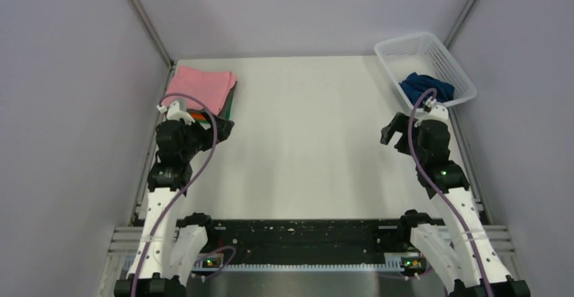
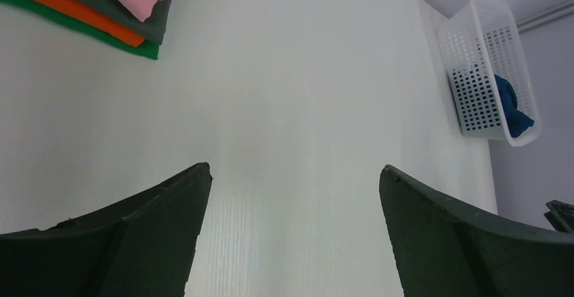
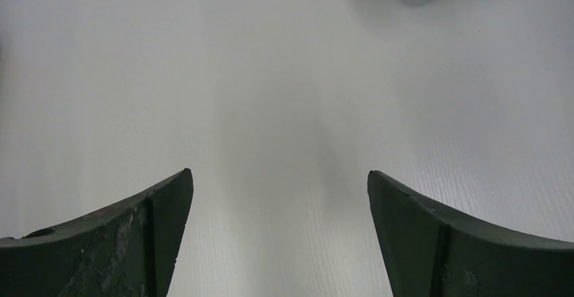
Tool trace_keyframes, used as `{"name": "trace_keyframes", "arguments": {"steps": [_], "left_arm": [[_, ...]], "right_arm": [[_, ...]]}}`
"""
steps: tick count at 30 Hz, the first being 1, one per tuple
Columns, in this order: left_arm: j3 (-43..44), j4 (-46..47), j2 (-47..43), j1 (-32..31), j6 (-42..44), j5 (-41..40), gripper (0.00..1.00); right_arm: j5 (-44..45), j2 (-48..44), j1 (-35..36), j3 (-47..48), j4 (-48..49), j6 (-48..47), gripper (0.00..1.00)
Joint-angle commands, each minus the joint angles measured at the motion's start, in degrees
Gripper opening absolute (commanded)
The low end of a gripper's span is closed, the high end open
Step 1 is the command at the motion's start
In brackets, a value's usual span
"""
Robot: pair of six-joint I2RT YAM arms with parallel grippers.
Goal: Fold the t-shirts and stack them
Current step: Grab crumpled tshirt from bin with the right arm
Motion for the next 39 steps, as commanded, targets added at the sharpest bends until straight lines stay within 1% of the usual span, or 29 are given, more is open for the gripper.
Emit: {"name": "trace_keyframes", "arguments": {"steps": [1,5,8,10,12,16,19,22,24,27,28,32,36,39], "left_arm": [[-0.1,3.6,-0.7,0.0,-0.1,2.0,0.99],[0.3,3.8,0.1,-0.1,0.2,4.1,0.99],[-0.1,4.6,0.7,-0.3,0.3,4.7,0.99],[-0.4,5.2,1.1,-0.3,0.4,4.2,0.99],[-0.2,4.7,1.9,-0.3,0.8,3.2,0.99],[-0.5,4.9,3.1,-0.4,0.4,2.0,0.99],[-1.4,6.8,4.3,-0.3,-0.5,2.6,0.99],[-0.4,5.6,6.1,-0.5,0.3,2.1,0.99],[0.1,4.6,6.8,-0.5,0.6,0.6,0.99],[-0.3,5.2,7.3,-0.6,0.7,0.6,0.99],[-0.3,5.3,7.6,-0.6,0.7,0.8,0.99],[0.0,5.1,8.7,-0.8,0.9,0.2,0.99],[0.3,4.8,9.5,-0.9,0.9,-0.9,0.99],[0.3,4.7,9.9,-1.0,0.9,-1.1,0.99]], "right_arm": [[2.0,0.4,-0.3,2.0,4.0,3.6,0.99],[-0.2,2.9,-0.3,2.0,10.8,5.3,0.99],[1.3,7.8,-0.3,4.1,15.4,5.5,0.99],[4.0,12.8,-0.3,6.1,19.0,6.0,0.99],[6.3,19.1,-0.5,9.8,21.2,5.9,0.99],[5.4,33.2,-3.3,22.7,19.8,5.2,0.99],[5.4,44.3,-6.2,33.9,15.4,3.5,0.99],[6.1,55.9,-10.7,46.1,6.8,2.5,0.99],[7.7,61.0,-12.4,51.6,3.1,1.2,0.99],[9.0,68.6,-14.7,59.5,-2.7,-1.9,0.97],[9.1,71.2,-15.1,63.5,-4.8,-2.6,0.97],[10.1,81.2,-15.5,75.5,-16.7,-5.1,0.96],[14.3,87.3,-15.6,80.6,-24.0,-4.8,0.99],[13.2,91.2,-15.7,81.6,-24.9,-4.5,0.99]]}}
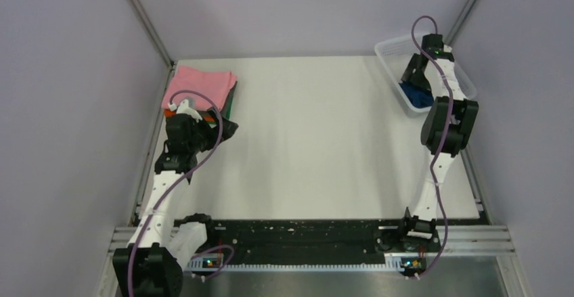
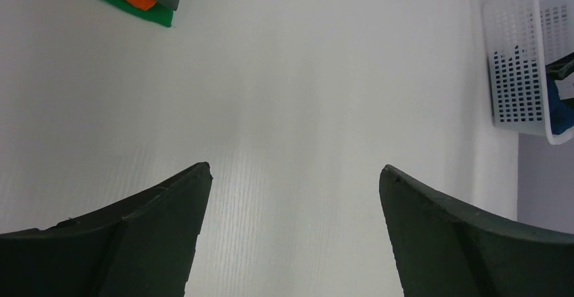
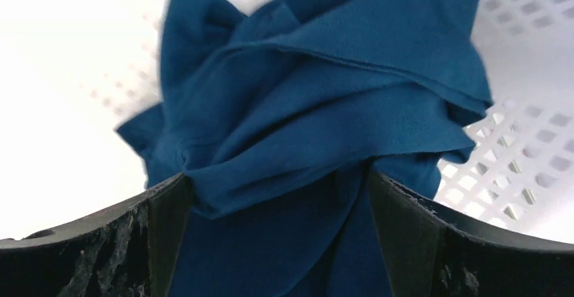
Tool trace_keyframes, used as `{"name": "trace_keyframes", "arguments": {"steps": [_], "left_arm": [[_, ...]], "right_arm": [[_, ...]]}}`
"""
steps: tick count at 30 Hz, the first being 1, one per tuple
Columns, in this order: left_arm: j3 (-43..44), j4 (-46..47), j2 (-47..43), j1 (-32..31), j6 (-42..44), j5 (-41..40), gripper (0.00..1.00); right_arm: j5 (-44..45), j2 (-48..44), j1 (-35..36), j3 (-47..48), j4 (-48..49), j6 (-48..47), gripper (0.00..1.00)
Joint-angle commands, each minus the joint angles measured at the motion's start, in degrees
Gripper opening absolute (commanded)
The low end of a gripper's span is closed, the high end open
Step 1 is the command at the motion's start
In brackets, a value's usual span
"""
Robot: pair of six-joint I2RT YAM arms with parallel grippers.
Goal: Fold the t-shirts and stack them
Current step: Grab crumpled tshirt from bin with the right arm
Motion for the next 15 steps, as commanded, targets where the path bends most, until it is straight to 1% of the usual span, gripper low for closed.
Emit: {"name": "trace_keyframes", "arguments": {"steps": [1,2,4,5,7,8,10,11,15], "left_arm": [[1.0,2.0,0.3,-0.3,0.7,-1.1,0.99],[1.0,2.0,0.3,-0.3,0.6,-1.1,0.99],[1.1,1.8,0.2,-0.3,0.4,-1.3,0.99],[1.1,1.7,0.1,-0.3,0.3,-1.5,0.99],[1.1,1.6,-0.1,-0.3,0.0,-2.1,0.99],[1.2,1.4,-0.2,-0.3,-0.1,-2.4,0.99],[1.2,1.2,-0.4,-0.3,-0.3,-2.6,0.99],[1.3,1.0,-0.4,-0.4,-0.4,-2.6,0.99],[1.5,0.5,-1.3,-0.4,-0.6,-2.4,0.99]], "right_arm": [[2.0,4.5,0.1,3.8,-7.1,-0.5,0.99],[1.7,5.5,0.0,3.6,-7.1,0.0,0.98],[0.5,7.3,-0.1,3.6,-7.2,0.9,0.93],[-0.5,7.9,-0.3,3.5,-7.2,1.6,0.88],[-3.3,8.5,-0.6,2.9,-6.9,2.6,0.72],[-5.0,8.3,-0.8,2.4,-6.1,2.9,0.61],[-9.1,7.1,-1.3,1.7,-3.7,2.9,0.14],[-10.2,5.9,-1.6,1.5,-2.7,3.4,0.0],[-10.2,-1.7,-2.1,1.9,1.3,4.1,0.0]]}}
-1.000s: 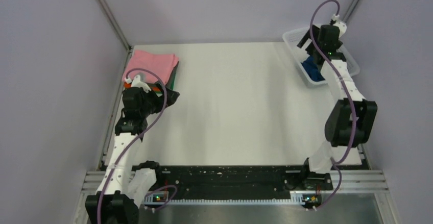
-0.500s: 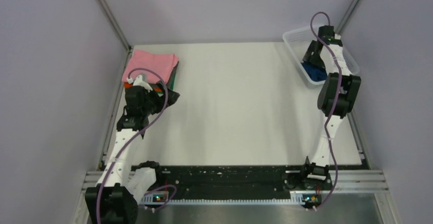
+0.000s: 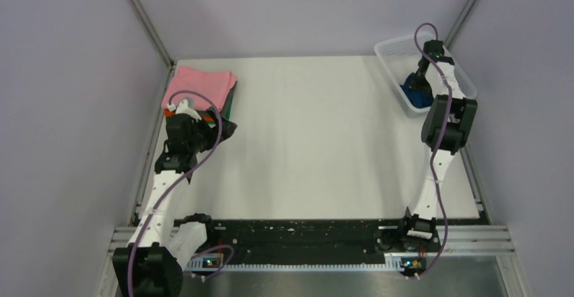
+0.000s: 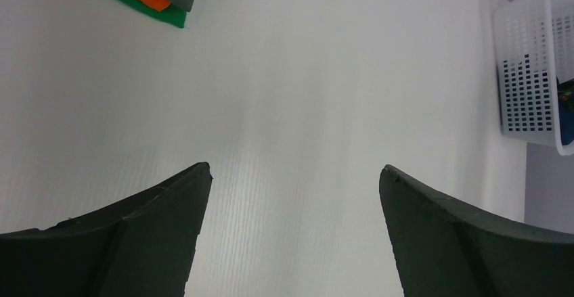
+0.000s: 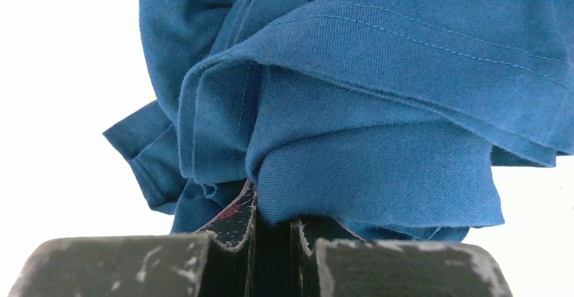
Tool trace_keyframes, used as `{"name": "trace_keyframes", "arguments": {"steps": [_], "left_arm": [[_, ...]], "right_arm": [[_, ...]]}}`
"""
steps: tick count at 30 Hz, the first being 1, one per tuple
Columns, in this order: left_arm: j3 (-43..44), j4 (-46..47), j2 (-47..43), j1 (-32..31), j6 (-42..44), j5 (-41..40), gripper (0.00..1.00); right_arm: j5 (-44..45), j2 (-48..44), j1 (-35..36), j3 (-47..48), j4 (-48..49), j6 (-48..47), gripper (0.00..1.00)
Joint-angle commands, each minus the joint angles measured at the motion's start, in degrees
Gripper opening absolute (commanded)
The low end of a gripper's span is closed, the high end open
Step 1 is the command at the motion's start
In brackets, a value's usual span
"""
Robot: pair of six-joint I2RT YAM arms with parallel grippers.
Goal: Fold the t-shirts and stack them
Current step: Grab crumpled tshirt from bin with the right arm, then move the tshirt to the center of the board
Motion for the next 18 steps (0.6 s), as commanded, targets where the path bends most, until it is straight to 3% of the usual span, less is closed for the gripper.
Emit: {"name": "trace_keyframes", "arguments": {"steps": [1,6,12,18], "left_arm": [[1.5,0.8,-2.0,-0.3,-0.4,-0.4,0.99],[1.4,0.8,-3.6,-0.3,-1.8,0.3,0.99],[2.9,-0.8,-5.1,-0.4,-3.9,3.2,0.99],[4.3,-7.6,-7.5,-0.4,-5.3,-0.8,0.99]], "right_arm": [[-4.0,-10.6,-0.7,0.4,4.8,1.0,0.0],[-11.7,-23.4,-0.7,1.7,9.7,-1.2,0.0],[-33.9,-36.6,1.1,0.3,10.6,-1.5,0.0],[-50.3,-47.7,14.2,-9.3,17.2,-4.5,0.0]]}}
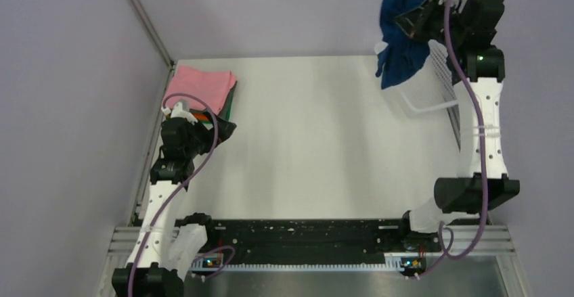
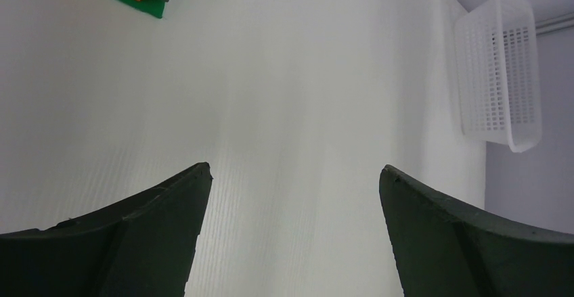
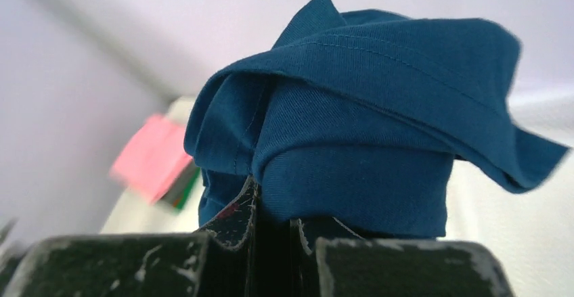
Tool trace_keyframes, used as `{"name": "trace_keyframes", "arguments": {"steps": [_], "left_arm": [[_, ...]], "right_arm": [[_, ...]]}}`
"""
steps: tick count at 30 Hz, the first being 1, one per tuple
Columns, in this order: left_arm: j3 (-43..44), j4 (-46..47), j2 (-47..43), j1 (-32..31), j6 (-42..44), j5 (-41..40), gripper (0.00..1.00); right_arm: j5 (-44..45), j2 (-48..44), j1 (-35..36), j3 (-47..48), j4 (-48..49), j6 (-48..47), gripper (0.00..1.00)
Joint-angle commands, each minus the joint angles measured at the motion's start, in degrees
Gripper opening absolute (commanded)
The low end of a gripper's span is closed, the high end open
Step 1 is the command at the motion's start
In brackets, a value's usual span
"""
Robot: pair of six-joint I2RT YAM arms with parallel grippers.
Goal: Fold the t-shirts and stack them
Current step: Move the tshirt to the center of the board
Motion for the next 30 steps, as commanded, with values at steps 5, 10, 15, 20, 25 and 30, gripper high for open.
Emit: {"name": "trace_keyframes", "arguments": {"steps": [5,10,15,20,25,30], "left_arm": [[2.6,-5.5,-2.4,-0.1,-2.2,0.8,0.99],[2.4,-6.4,-2.0,-0.2,-2.5,3.0,0.99],[2.0,-7.5,-0.3,-0.5,-1.8,3.7,0.99],[1.1,-7.4,5.2,-7.3,-1.4,4.2,0.99],[-1.2,-3.3,10.2,-19.5,-2.6,5.0,0.98],[-1.2,-2.3,16.7,-35.0,-5.4,-3.0,0.94]], "right_arm": [[-28.7,-10.5,15.4,-16.7,13.4,0.0,0.0],[-9.1,-15.7,15.4,-34.4,12.6,-5.2,0.68],[13.2,-18.4,15.5,-48.9,11.9,-1.6,0.99],[12.4,-22.8,15.5,-58.6,14.1,-0.1,0.99],[12.7,-25.8,18.3,-63.8,16.8,0.3,0.99],[14.7,-22.1,25.5,-62.5,20.4,-2.8,0.97]]}}
